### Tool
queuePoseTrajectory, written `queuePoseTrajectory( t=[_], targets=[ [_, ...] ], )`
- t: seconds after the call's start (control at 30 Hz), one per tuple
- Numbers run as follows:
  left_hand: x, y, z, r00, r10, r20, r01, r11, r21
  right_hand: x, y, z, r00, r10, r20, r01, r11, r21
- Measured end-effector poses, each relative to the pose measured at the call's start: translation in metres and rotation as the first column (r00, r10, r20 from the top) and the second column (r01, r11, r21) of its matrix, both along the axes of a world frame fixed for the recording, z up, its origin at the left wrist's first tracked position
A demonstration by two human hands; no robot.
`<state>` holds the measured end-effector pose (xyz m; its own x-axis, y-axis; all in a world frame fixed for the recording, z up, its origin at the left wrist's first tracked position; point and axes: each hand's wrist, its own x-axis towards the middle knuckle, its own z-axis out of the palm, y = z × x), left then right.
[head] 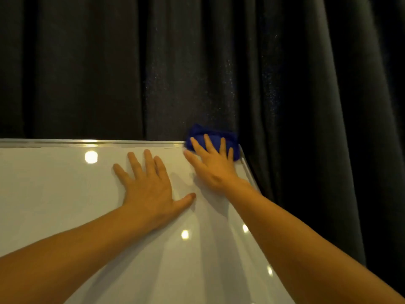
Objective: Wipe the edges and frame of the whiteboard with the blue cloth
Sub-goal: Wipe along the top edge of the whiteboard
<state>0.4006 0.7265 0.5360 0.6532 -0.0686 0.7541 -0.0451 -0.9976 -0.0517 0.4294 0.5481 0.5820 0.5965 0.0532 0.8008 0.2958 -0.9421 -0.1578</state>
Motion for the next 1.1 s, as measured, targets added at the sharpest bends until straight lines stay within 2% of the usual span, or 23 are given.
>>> queuePoseTrajectory(
  t=[0.13, 0.17, 0.3, 0.37, 0.47, 0.53, 0.63, 0.7, 0.8, 0.87, 1.0, 1.1],
  targets=[
    [0.003, -0.004, 0.009, 1.0, -0.002, -0.005, 0.002, 1.0, -0.013, -0.006, -0.018, -0.011, 0.999, 0.043, 0.025, -0.036, 0.97, -0.241],
    [0.005, -0.003, 0.01, 1.0, -0.026, -0.001, 0.026, 1.0, 0.01, -0.007, -0.032, -0.008, 1.0, 0.015, 0.008, -0.013, 0.975, -0.223],
    [0.009, -0.016, 0.007, 0.997, -0.075, 0.013, 0.074, 0.996, 0.054, -0.011, -0.056, 0.002, 0.989, -0.121, -0.083, 0.124, 0.992, 0.027],
    [0.01, -0.028, 0.007, 0.998, -0.058, 0.021, 0.057, 0.998, 0.033, -0.008, -0.036, -0.003, 0.992, -0.108, -0.058, 0.111, 0.993, 0.04],
    [0.012, -0.036, 0.01, 1.0, -0.006, 0.021, 0.007, 1.0, -0.01, -0.009, -0.019, -0.022, 1.0, 0.011, 0.002, -0.01, 0.992, -0.124],
    [0.015, -0.036, 0.01, 0.999, -0.016, 0.038, 0.016, 1.0, -0.024, -0.012, -0.043, -0.015, 1.0, -0.012, 0.005, 0.013, 0.986, -0.166],
    [0.016, -0.038, 0.005, 0.997, -0.042, 0.061, 0.043, 0.999, -0.012, -0.015, -0.074, 0.004, 0.986, -0.108, -0.126, 0.115, 0.992, 0.049],
    [0.018, -0.041, 0.004, 0.993, -0.059, 0.1, 0.06, 0.998, -0.004, -0.013, -0.062, 0.007, 0.982, -0.116, -0.148, 0.131, 0.987, 0.097],
    [0.019, -0.048, 0.002, 0.974, -0.16, 0.162, 0.145, 0.984, 0.1, -0.015, -0.043, -0.012, 0.997, -0.068, -0.039, 0.063, 0.992, -0.113],
    [0.023, -0.051, -0.003, 0.96, -0.224, 0.165, 0.189, 0.96, 0.206, -0.015, -0.056, -0.02, 0.999, -0.047, 0.007, 0.047, 0.986, -0.158],
    [0.023, -0.064, -0.011, 0.947, -0.279, 0.161, 0.232, 0.937, 0.259, -0.017, -0.071, -0.014, 0.991, -0.108, -0.083, 0.12, 0.98, 0.159],
    [0.017, -0.07, -0.019, 0.94, -0.311, 0.143, 0.264, 0.926, 0.271, -0.024, -0.061, -0.028, 0.986, -0.122, -0.111, 0.15, 0.942, 0.301]
  ],
)
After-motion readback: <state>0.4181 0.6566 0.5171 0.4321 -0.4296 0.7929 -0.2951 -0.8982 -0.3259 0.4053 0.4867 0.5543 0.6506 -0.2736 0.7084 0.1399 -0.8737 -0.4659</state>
